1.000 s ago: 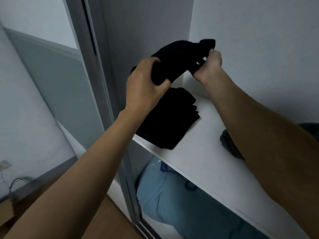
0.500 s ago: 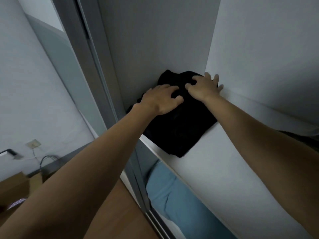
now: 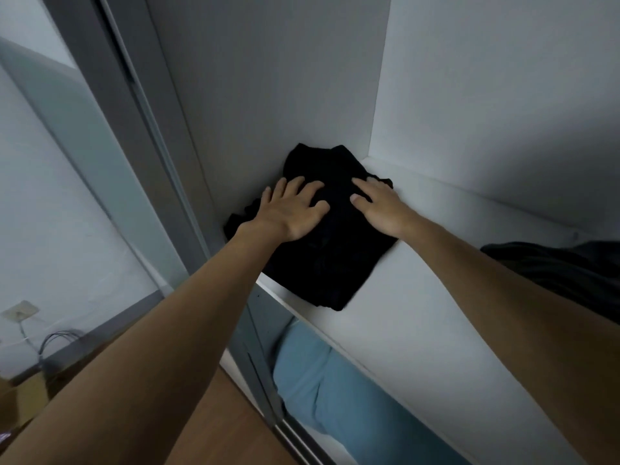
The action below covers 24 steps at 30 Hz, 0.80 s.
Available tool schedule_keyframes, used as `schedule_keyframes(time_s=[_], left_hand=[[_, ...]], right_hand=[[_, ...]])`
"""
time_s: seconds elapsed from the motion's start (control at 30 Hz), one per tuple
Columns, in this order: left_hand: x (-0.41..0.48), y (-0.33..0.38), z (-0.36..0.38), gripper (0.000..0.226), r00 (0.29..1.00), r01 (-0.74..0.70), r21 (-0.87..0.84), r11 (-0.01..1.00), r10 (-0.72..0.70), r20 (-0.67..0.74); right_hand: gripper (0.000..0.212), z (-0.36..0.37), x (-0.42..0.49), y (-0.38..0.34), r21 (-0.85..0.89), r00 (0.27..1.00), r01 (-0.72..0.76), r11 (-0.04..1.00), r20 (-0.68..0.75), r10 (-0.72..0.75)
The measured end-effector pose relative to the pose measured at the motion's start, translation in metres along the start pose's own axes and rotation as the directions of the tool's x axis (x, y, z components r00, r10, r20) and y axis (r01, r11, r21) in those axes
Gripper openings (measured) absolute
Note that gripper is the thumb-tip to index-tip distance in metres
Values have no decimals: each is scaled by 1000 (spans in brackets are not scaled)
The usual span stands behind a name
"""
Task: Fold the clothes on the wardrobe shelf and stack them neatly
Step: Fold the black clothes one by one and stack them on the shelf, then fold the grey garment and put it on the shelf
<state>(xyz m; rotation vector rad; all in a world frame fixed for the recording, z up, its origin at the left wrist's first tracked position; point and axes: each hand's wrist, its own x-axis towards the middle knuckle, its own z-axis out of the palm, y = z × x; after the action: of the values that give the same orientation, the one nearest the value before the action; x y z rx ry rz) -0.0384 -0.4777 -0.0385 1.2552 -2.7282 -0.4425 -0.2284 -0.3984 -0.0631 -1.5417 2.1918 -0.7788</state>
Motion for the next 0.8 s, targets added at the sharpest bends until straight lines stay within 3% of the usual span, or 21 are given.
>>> schedule_keyframes(time_s=[0.1, 0.2, 0.3, 0.43, 0.53, 0.63, 0.73, 0.8], left_hand=[[-12, 21, -5, 53, 985, -117, -44, 992, 111, -130], [-27, 65, -1, 40, 910, -357, -238, 903, 279, -308], [-37, 109, 15, 33, 900, -436, -475, 764, 374, -224], [-41, 145, 56, 39, 868, -430, -539, 725, 497, -24], [-44, 162, 88, 41, 837, -381, -607, 697, 539, 93], [-45, 174, 114, 58, 838, -209, -727, 655, 503, 212], [-47, 183, 125, 88, 857, 49, -827, 560, 402, 323], [-46, 189, 127, 87, 875, 103, -837, 537, 351, 333]], right_hand=[[40, -13, -55, 6, 73, 988, 62, 995, -144, -51], [25, -39, -110, 7, 41, 942, 53, 998, -334, -36], [23, -81, -165, 6, 50, 885, 2, 999, -466, 22], [23, -125, -231, 19, -47, 824, -144, 989, -559, 93], [28, -124, -268, 54, -125, 788, -434, 892, -533, 308], [51, -110, -299, 93, -33, 699, -634, 773, -450, 555], [45, -98, -310, 116, -31, 657, -685, 727, -456, 600], [34, -93, -307, 123, -65, 630, -703, 708, -519, 578]])
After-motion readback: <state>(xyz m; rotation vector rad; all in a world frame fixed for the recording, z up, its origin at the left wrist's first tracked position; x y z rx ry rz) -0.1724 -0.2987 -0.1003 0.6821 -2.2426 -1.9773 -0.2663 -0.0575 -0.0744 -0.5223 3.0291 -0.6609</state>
